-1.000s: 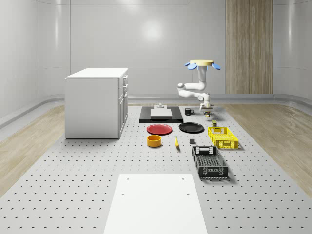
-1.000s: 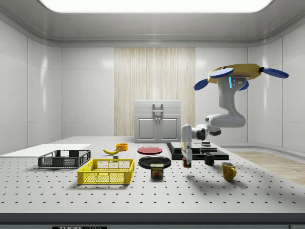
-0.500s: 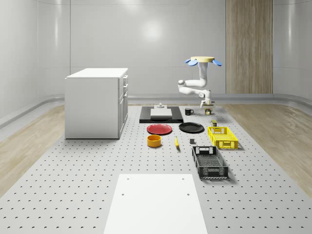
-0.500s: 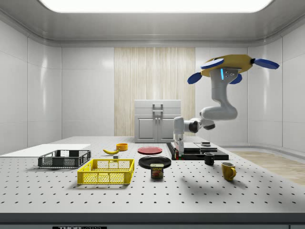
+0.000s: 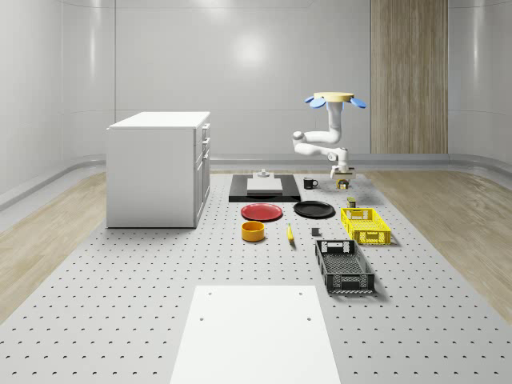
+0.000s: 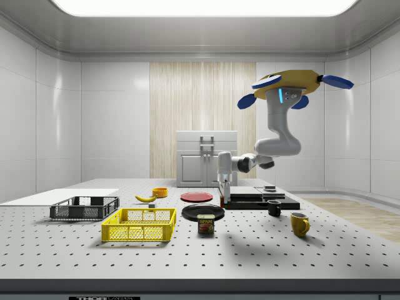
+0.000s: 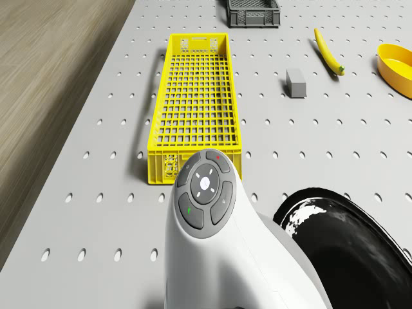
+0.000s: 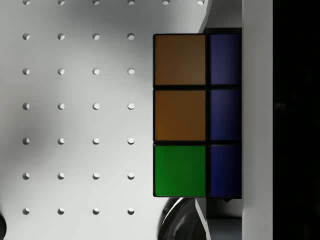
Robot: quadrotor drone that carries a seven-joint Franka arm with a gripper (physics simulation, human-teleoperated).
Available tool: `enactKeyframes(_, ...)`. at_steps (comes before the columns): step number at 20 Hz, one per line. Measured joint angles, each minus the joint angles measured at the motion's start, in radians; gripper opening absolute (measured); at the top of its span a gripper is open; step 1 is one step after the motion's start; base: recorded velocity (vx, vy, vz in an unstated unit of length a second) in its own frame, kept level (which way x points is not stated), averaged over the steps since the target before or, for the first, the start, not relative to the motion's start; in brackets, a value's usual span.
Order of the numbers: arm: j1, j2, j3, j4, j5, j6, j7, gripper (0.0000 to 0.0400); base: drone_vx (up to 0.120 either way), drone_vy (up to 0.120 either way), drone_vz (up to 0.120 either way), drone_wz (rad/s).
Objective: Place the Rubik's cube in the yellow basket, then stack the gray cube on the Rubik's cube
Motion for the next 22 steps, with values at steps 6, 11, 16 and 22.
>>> enactKeyframes(6, -0.001, -0.001, 0.000, 0.000, 0.001, 0.001, 0.000, 0.0325, 0.120, 0.000, 0.000, 0.000)
enactKeyframes(11, -0.001, -0.002, 0.000, 0.000, 0.001, 0.002, 0.001, 0.0325, 0.120, 0.064, 0.000, 0.000)
enactKeyframes(16, -0.001, -0.003, 0.000, 0.000, 0.001, 0.003, 0.001, 0.0325, 0.120, 0.040, 0.000, 0.000)
enactKeyframes(22, -0.002, -0.004, 0.001, 0.000, 0.002, 0.004, 0.001, 0.0325, 0.120, 0.000, 0.000, 0.000)
